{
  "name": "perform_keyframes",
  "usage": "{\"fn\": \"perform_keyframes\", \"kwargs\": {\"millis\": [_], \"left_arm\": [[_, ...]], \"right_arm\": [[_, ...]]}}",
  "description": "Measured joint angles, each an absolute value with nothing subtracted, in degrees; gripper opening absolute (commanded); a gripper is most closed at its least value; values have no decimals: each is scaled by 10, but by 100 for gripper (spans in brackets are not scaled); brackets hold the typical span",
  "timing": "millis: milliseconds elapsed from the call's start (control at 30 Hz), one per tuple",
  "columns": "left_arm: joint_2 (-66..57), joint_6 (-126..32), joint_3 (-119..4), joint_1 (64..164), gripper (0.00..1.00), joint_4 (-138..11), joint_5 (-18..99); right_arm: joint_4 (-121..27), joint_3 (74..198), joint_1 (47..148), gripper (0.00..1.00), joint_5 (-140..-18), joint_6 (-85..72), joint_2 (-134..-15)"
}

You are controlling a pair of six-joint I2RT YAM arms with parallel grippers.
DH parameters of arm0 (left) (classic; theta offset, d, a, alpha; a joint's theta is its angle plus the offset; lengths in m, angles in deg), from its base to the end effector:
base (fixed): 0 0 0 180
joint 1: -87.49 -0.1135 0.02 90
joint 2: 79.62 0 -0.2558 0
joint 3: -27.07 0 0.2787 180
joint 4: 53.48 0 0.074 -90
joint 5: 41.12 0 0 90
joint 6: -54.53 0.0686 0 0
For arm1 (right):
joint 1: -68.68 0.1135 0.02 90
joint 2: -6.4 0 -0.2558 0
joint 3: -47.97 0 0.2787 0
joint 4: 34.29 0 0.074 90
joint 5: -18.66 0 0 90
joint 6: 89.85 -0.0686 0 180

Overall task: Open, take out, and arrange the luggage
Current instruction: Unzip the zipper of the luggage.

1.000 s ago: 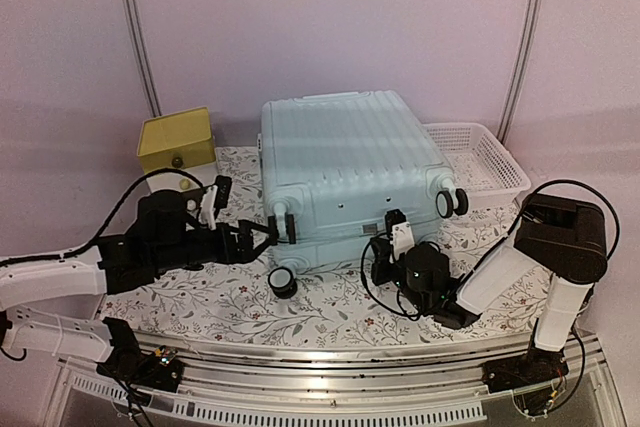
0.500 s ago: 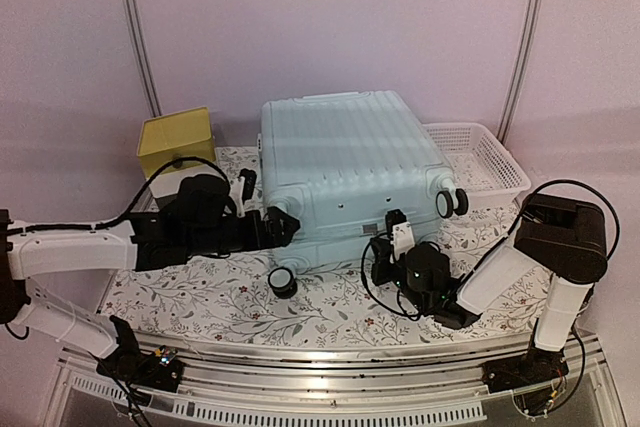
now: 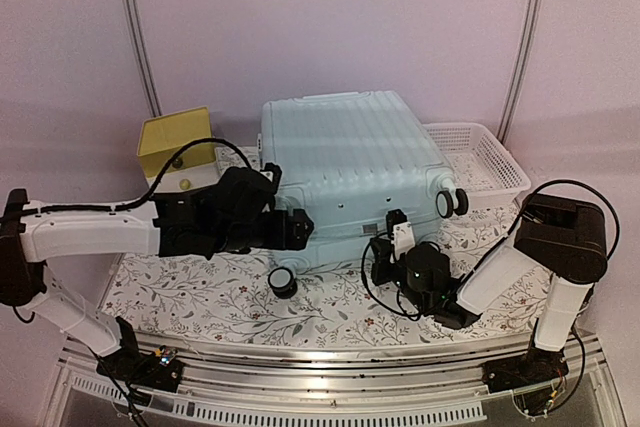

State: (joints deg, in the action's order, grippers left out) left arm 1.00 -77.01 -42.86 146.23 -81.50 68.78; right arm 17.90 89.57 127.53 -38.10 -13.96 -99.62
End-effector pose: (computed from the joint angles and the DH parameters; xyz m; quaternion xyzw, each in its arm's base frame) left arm 0.2069 -0.2958 0.2276 0.0588 0.8891 -0.2274 0.3928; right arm 0.2077 0.2709 0.0802 -0.1178 0.7581 0.1786 0.6160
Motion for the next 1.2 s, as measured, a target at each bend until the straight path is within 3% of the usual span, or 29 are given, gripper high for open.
{"fn": "perform_keyframes", "kwargs": {"millis": [200, 300, 700, 800, 933, 967, 1200], "left_arm": [[23, -760, -444, 1456, 59, -869, 725], [11, -749, -432, 1445, 50, -864, 703], [-54, -707, -369, 1364, 50, -829, 594], [-57, -704, -365, 1359, 52, -824, 582], [-61, -701, -359, 1353, 53, -820, 578], [-62, -701, -358, 1351, 53, -820, 577], [-65, -697, -354, 1347, 54, -816, 572]], "right_arm": [[182, 883, 1274, 2, -379, -138, -988], [184, 859, 1265, 2, -380, -135, -964], [165, 765, 1226, 4, -361, -70, -867], [155, 765, 1225, 15, -361, -47, -858], [134, 765, 1222, 53, -372, -9, -844], [130, 765, 1222, 57, -379, -1, -838], [21, 813, 1235, 65, -506, 47, -765]]}}
